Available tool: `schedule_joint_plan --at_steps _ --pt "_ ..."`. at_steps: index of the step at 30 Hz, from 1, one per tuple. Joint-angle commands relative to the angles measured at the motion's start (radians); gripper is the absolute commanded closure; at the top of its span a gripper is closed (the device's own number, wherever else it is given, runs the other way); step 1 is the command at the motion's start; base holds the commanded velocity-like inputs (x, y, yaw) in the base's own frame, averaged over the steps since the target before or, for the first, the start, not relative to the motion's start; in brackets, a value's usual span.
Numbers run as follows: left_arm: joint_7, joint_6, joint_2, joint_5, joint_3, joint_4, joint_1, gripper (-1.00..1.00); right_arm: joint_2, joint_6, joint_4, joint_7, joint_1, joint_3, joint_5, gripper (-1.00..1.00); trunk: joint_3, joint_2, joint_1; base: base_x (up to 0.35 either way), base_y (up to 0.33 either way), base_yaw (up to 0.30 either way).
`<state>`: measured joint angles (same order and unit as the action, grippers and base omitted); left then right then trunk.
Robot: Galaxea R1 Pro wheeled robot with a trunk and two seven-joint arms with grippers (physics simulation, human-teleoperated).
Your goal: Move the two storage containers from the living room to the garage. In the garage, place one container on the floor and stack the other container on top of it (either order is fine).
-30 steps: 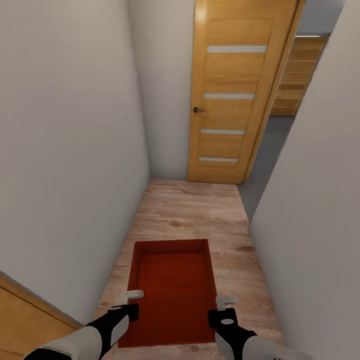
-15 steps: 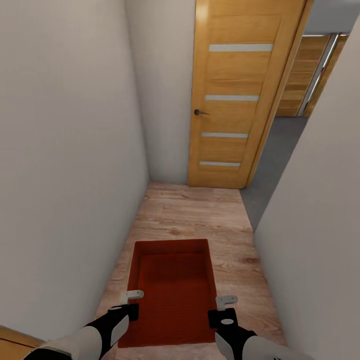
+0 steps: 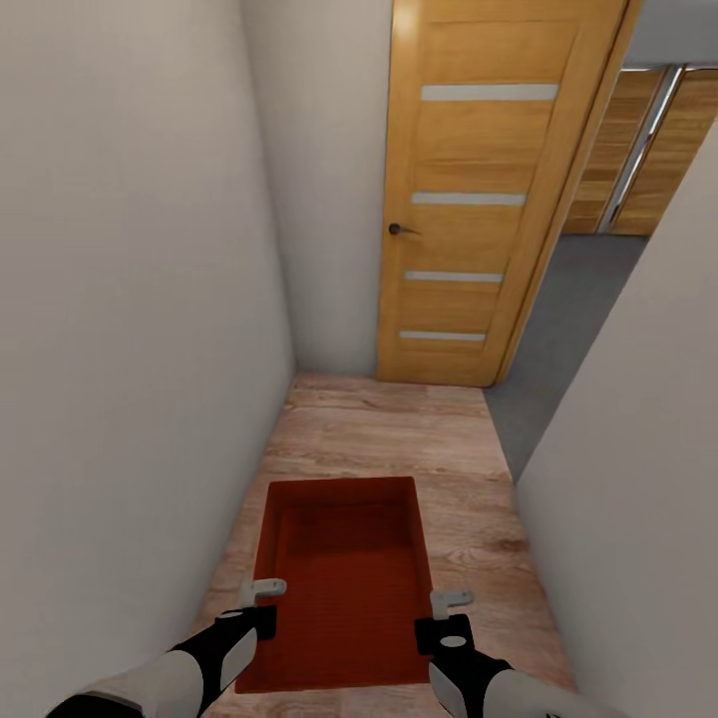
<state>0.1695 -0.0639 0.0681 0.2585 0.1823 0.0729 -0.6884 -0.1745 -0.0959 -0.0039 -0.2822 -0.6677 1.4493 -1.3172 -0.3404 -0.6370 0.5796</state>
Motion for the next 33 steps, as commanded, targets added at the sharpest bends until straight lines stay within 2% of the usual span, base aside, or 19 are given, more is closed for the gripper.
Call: schedule_joint_plan --at_steps 1,33 --pt "0.013 -0.008 -0.011 0.033 -0.073 0.001 0.0 1.0 0.001 -0.021 -0.001 -0.014 -0.001 -0.013 0.007 1.0 -0.001 -0.001 0.001 0.323 0.0 0.0" --pt "0.013 -0.008 -0.011 0.034 -0.073 0.001 0.0 1.0 0.002 -0.021 -0.001 -0.014 -0.001 -0.013 0.007 1.0 -0.001 -0.001 0.001 0.323 0.0 0.0"
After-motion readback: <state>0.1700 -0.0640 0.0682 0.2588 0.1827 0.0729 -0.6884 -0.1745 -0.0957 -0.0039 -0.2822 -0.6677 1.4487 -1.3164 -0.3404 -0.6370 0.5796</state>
